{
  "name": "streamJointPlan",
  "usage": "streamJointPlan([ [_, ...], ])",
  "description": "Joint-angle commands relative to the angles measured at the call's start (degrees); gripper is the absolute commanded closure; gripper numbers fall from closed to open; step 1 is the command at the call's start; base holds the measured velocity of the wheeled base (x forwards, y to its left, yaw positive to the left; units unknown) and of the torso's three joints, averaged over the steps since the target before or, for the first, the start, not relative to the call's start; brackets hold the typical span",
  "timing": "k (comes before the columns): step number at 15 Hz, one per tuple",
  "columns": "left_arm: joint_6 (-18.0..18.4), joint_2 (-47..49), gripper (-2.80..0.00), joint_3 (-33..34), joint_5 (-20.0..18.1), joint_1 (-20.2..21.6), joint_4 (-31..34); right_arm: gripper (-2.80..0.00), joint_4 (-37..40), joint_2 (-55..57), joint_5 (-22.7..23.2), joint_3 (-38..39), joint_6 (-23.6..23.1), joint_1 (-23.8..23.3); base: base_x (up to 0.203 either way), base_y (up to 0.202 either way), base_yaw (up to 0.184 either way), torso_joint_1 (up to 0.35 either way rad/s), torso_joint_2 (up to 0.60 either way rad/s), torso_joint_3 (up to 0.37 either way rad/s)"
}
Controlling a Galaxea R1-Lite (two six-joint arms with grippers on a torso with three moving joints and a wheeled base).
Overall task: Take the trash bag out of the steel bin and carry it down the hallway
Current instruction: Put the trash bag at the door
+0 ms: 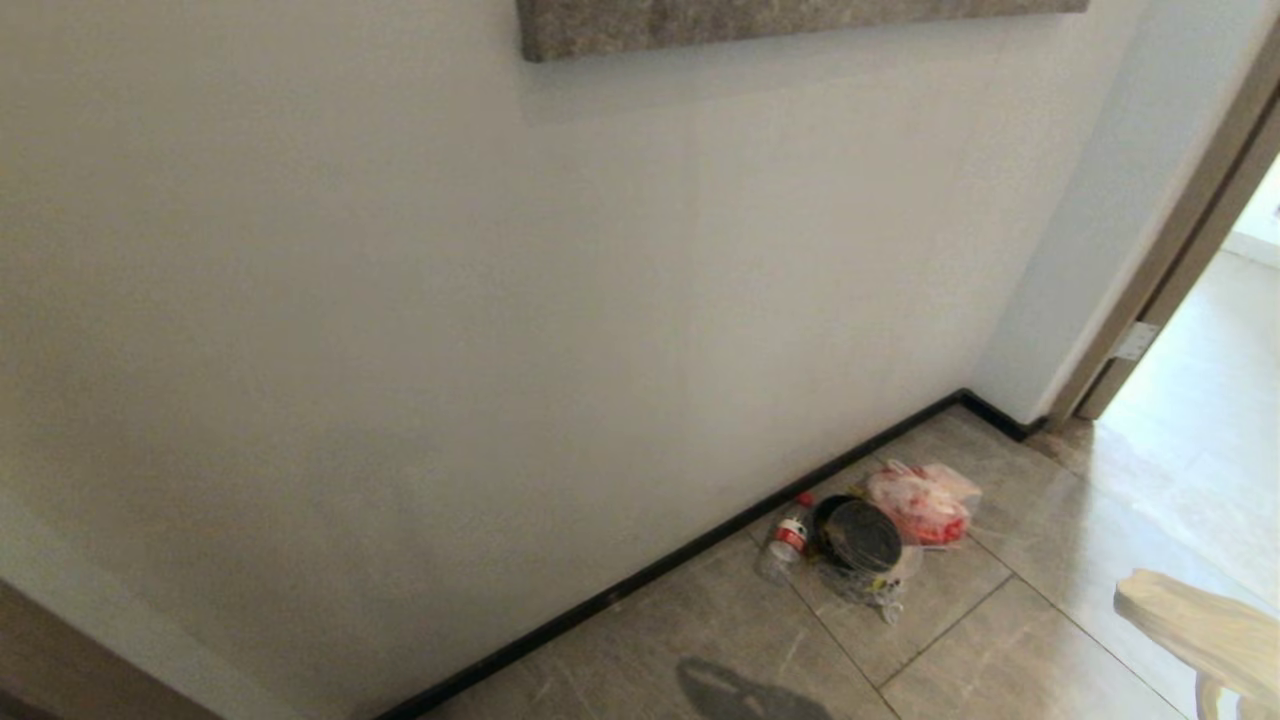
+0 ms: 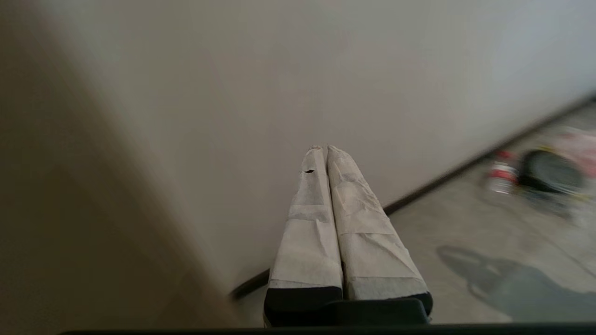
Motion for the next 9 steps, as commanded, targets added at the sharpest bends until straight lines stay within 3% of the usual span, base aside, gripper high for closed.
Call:
streamJointPlan([
  [1,0.0,0.0,0.0,0.0,0.1,0.0,0.0,0.0,0.0,-2.2,0.0,0.0,0.0,0.0,0.001,-0.009,0.171,-0.002,0.0,0.004],
  [9,0.0,0.0,0.0,0.0,0.1,0.0,0.0,0.0,0.0,-2.2,0.0,0.0,0.0,0.0,0.0,-0.009,0.174,0.003,0.0,0.001],
])
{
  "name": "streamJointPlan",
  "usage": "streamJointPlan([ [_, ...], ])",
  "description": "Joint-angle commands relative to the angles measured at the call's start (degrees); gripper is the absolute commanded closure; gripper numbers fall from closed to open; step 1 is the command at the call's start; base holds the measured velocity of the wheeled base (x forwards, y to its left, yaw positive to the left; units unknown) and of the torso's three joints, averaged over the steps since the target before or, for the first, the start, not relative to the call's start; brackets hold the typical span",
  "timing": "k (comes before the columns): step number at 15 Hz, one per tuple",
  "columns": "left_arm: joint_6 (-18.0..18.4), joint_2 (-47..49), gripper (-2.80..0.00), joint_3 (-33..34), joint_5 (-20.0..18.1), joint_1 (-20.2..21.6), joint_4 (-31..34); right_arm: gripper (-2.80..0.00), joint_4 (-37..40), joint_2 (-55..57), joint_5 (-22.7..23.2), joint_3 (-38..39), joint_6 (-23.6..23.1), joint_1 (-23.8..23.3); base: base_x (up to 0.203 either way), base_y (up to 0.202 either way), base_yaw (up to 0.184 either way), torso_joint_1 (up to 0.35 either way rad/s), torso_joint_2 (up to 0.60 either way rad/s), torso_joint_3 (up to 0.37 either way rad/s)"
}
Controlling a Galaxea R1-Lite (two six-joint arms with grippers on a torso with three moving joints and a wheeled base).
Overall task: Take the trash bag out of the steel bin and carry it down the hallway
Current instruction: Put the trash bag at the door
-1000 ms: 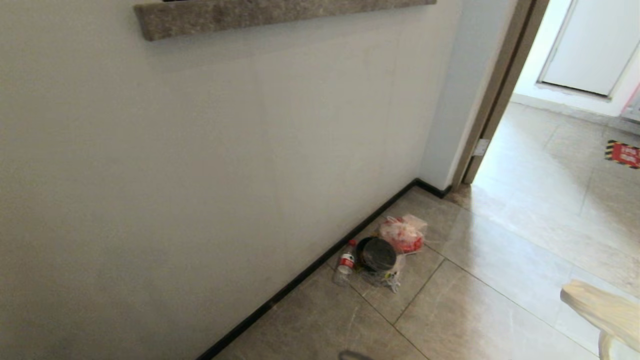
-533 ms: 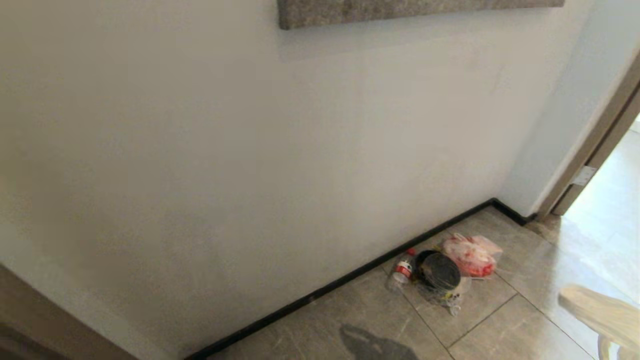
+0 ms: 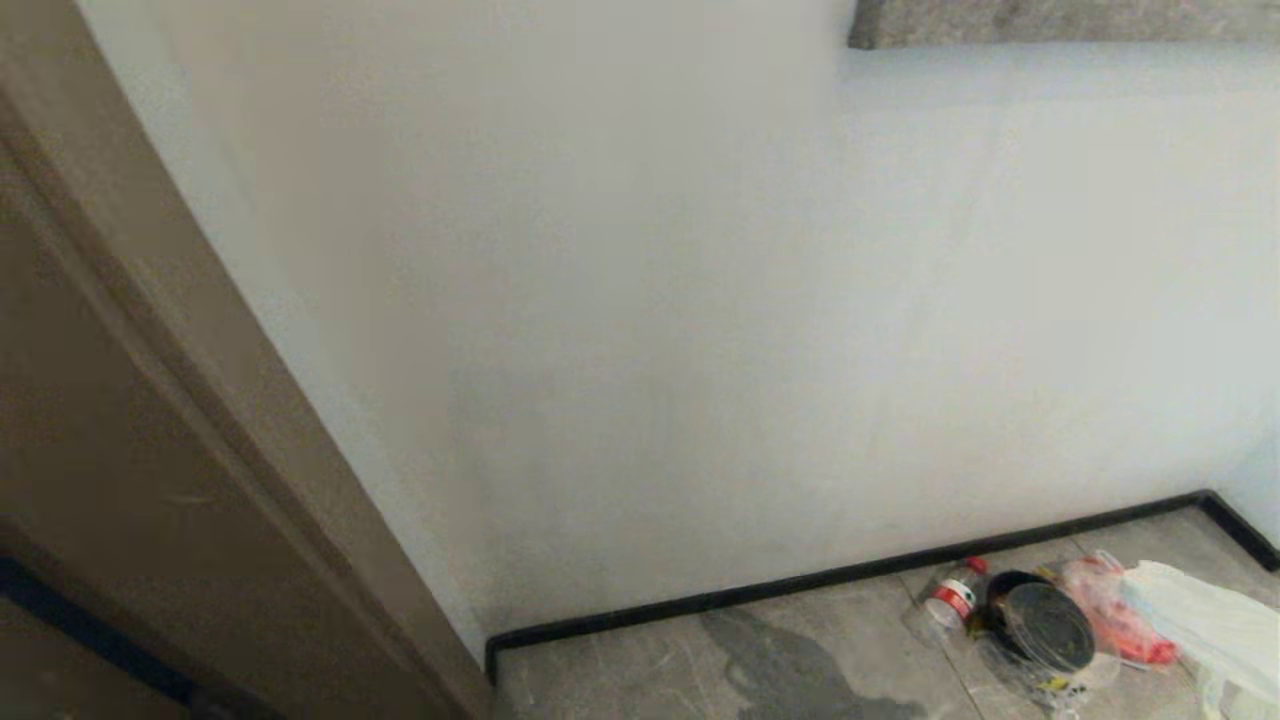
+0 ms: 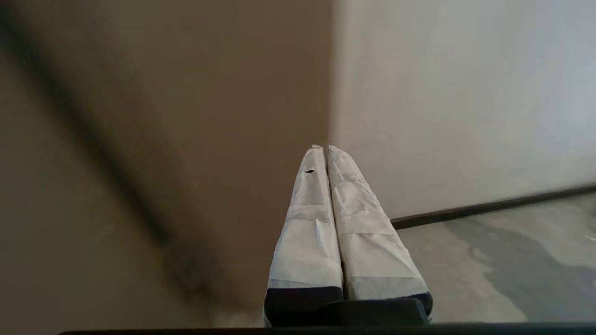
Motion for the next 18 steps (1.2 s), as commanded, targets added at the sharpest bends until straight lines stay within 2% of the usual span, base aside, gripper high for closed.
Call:
streamJointPlan([
  [1,0.0,0.0,0.0,0.0,0.1,0.0,0.0,0.0,0.0,-2.2,0.0,0.0,0.2,0.0,0.0,-0.01,0.165,0.003,0.0,0.002],
  [3,0.0,0.0,0.0,0.0,0.1,0.0,0.0,0.0,0.0,-2.2,0.0,0.0,0.2,0.0,0.002,-0.004,0.109,0.002,0.0,-0.002],
  [10,-0.3,0.0,0.0,0.0,0.1,0.0,0.0,0.0,0.0,-2.2,0.0,0.0,0.1,0.0,0.0,0.0,0.0,0.001,0.0,-0.011],
  [18,-0.3,0.0,0.0,0.0,0.1,0.0,0.0,0.0,0.0,-2.2,0.0,0.0,0.0,0.0,0.0,0.0,0.0,0.004,0.0,-0.18],
])
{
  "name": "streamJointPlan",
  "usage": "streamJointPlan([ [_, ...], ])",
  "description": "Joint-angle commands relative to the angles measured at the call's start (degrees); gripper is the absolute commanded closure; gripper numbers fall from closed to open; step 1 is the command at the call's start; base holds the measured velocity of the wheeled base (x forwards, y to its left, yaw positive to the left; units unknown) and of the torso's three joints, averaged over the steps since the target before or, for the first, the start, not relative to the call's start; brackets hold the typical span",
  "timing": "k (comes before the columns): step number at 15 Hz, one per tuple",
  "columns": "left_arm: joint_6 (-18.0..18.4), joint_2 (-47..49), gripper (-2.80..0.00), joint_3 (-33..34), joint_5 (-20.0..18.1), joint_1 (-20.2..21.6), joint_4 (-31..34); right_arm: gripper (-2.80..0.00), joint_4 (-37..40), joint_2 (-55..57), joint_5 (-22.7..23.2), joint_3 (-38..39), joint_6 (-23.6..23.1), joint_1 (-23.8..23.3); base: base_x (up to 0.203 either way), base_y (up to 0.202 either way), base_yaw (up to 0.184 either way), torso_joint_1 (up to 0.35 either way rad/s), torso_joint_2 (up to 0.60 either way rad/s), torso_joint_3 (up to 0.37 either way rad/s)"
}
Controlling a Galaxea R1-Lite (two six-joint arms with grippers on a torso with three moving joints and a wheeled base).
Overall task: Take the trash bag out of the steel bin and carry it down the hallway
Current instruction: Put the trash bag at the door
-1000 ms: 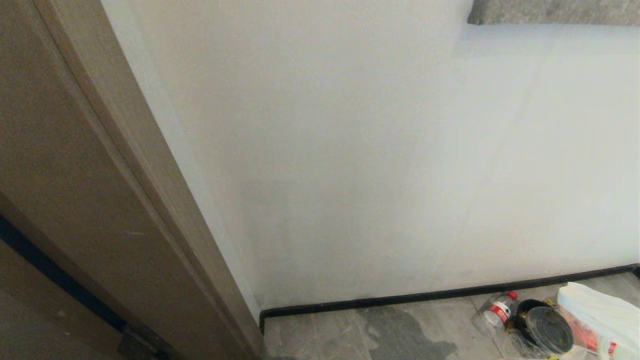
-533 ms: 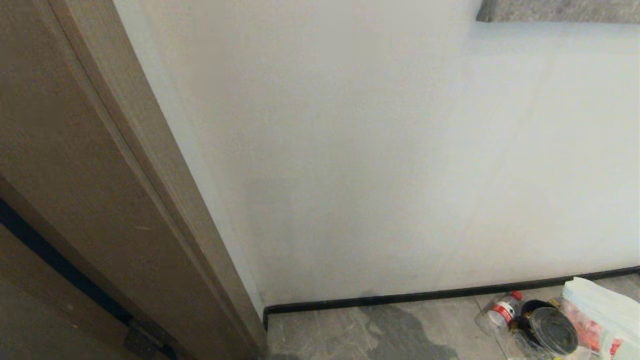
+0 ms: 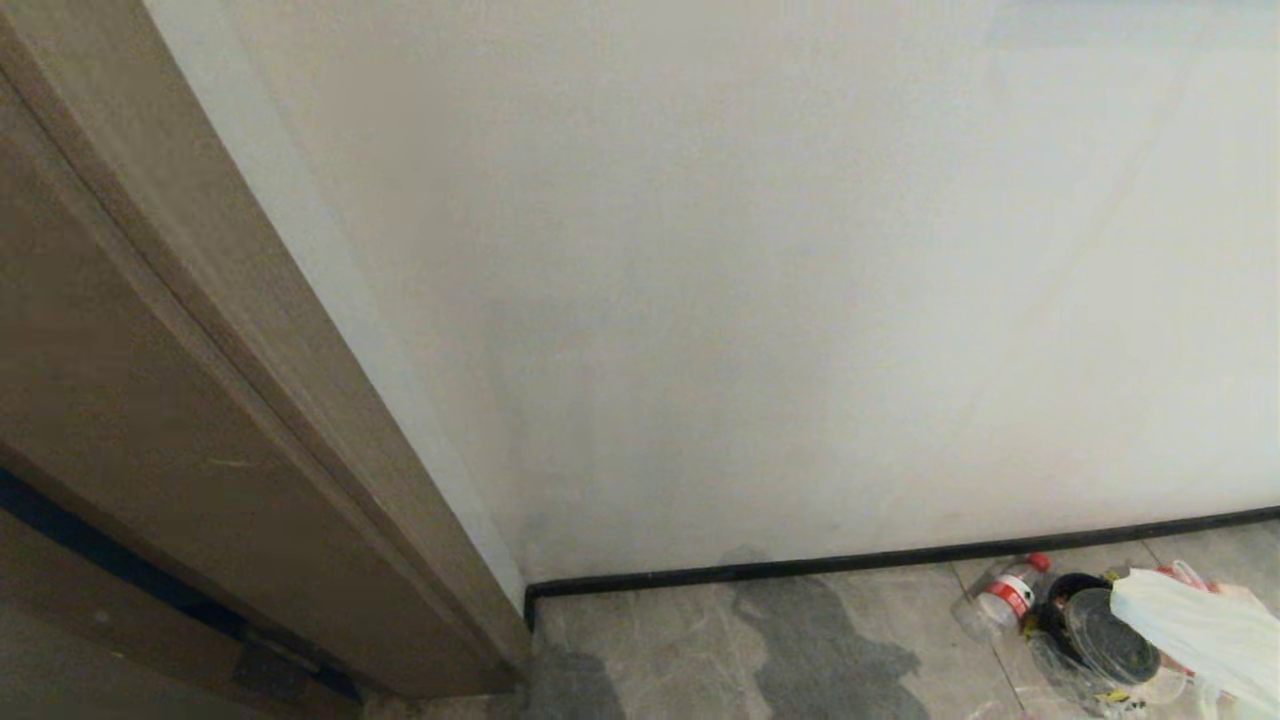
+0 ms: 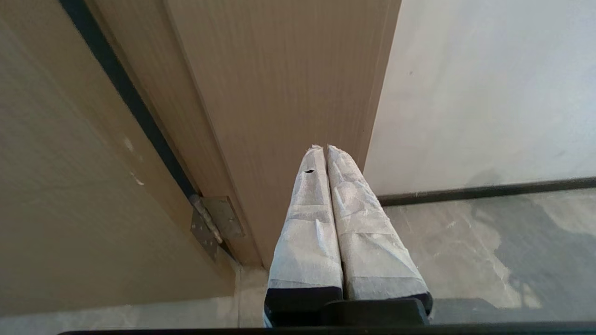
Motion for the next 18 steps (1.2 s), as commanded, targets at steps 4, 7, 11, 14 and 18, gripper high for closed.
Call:
streamJointPlan([
  [4,0.0,0.0,0.0,0.0,0.0,0.0,0.0,0.0,0.0,-2.2,0.0,0.0,-0.1,0.0,0.0,0.0,0.0,0.001,0.0,-0.196],
  [7,0.0,0.0,0.0,0.0,0.0,0.0,0.0,0.0,0.0,-2.2,0.0,0.0,-0.1,0.0,0.0,0.0,0.0,0.004,0.0,-0.198],
  [11,0.0,0.0,0.0,0.0,0.0,0.0,0.0,0.0,0.0,-2.2,0.1,0.0,-0.2,0.0,0.0,0.0,0.0,0.004,0.0,-0.187],
  [14,0.2,0.0,0.0,0.0,-0.1,0.0,0.0,0.0,0.5,-2.2,0.3,-0.1,-1.0,0.0,0.0,0.0,0.0,0.001,0.0,-0.052],
  [18,0.2,0.0,0.0,0.0,-0.1,0.0,0.0,0.0,10.5,2.0,2.2,-13.1,-4.6,0.0,0.0,0.0,0.0,0.0,0.0,0.0],
])
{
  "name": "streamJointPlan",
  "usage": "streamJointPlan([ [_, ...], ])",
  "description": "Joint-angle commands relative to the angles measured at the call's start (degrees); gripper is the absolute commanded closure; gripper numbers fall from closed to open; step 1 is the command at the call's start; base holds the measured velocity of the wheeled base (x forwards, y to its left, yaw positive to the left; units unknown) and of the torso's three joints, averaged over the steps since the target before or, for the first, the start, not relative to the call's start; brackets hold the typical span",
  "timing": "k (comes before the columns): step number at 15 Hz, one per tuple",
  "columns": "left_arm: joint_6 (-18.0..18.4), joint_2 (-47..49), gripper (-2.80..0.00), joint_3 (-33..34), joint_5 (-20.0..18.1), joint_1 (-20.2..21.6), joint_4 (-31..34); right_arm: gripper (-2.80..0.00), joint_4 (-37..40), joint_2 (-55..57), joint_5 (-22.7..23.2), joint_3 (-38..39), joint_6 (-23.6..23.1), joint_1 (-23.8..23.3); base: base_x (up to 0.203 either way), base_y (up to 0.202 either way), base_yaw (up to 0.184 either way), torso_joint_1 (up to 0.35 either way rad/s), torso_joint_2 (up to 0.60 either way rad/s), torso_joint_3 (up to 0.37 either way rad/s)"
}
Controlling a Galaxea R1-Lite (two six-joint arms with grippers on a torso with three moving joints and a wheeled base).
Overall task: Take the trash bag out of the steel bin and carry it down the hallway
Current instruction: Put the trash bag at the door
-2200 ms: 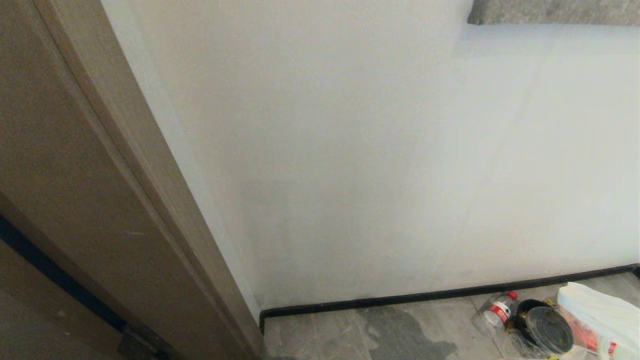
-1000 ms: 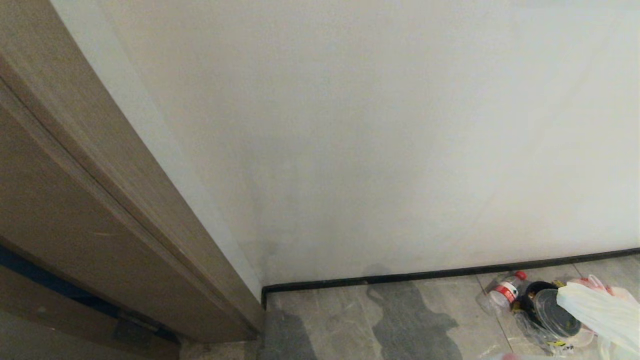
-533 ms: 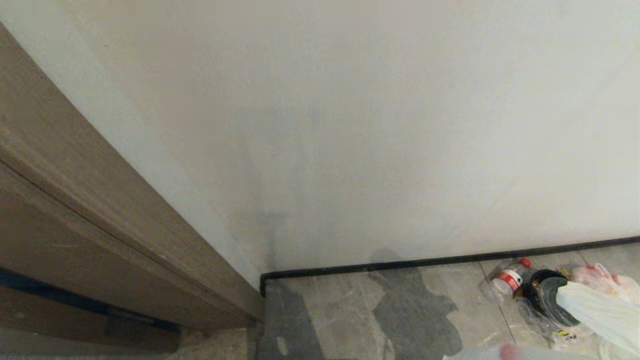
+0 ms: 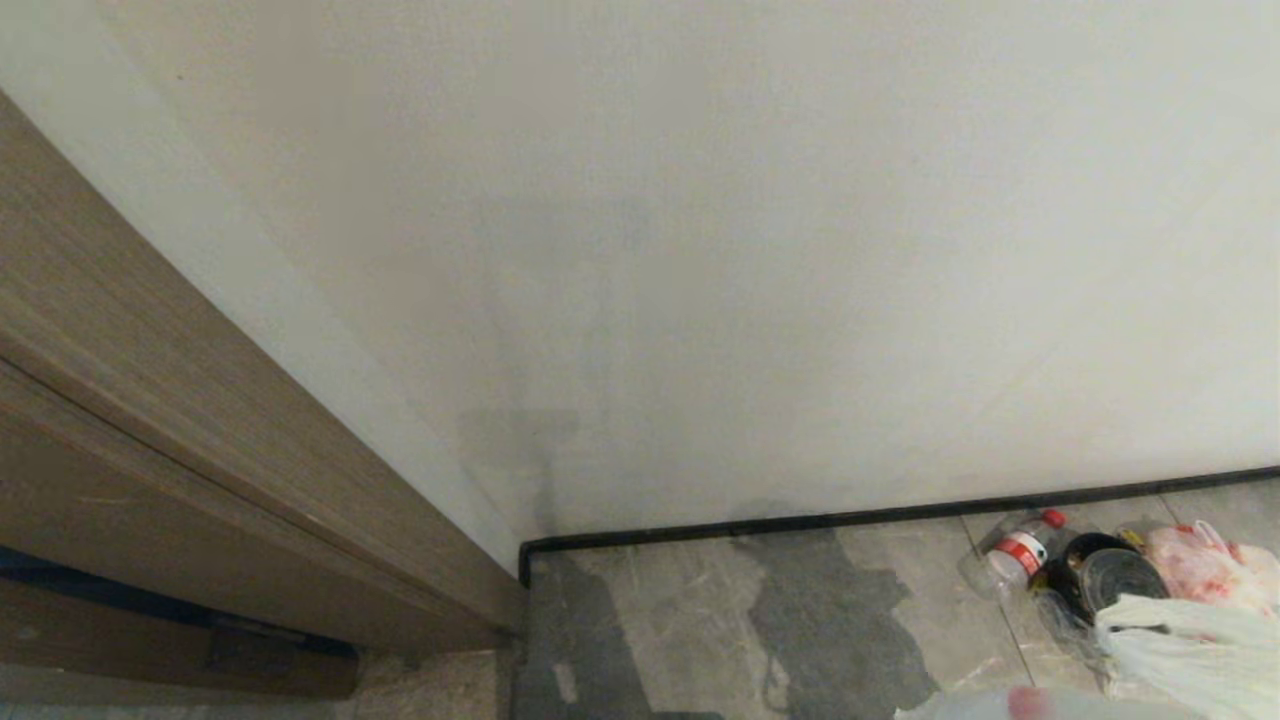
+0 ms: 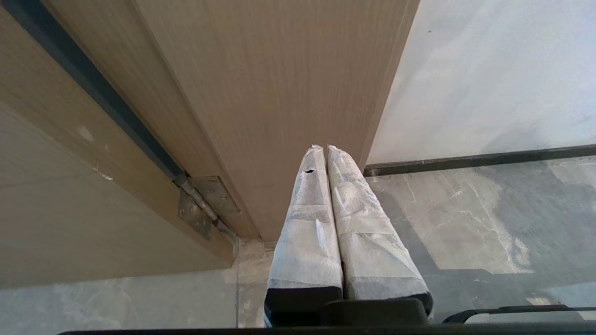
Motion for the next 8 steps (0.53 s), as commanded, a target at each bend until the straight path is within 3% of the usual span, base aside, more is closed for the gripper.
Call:
streamJointPlan([
  [1,0.0,0.0,0.0,0.0,0.1,0.0,0.0,0.0,9.7,5.5,0.5,-11.4,-1.0,-0.1,0.0,0.0,0.0,0.0,0.0,0.0],
  [4,0.0,0.0,0.0,0.0,0.0,0.0,0.0,0.0,22.9,23.8,1.7,-25.5,-4.3,-0.1,0.0,0.0,0.0,0.0,0.0,0.0],
  [8,0.0,0.0,0.0,0.0,0.0,0.0,0.0,0.0,26.1,46.9,2.1,-33.6,-12.8,1.7,0.0,0.0,0.0,0.0,0.0,0.0],
])
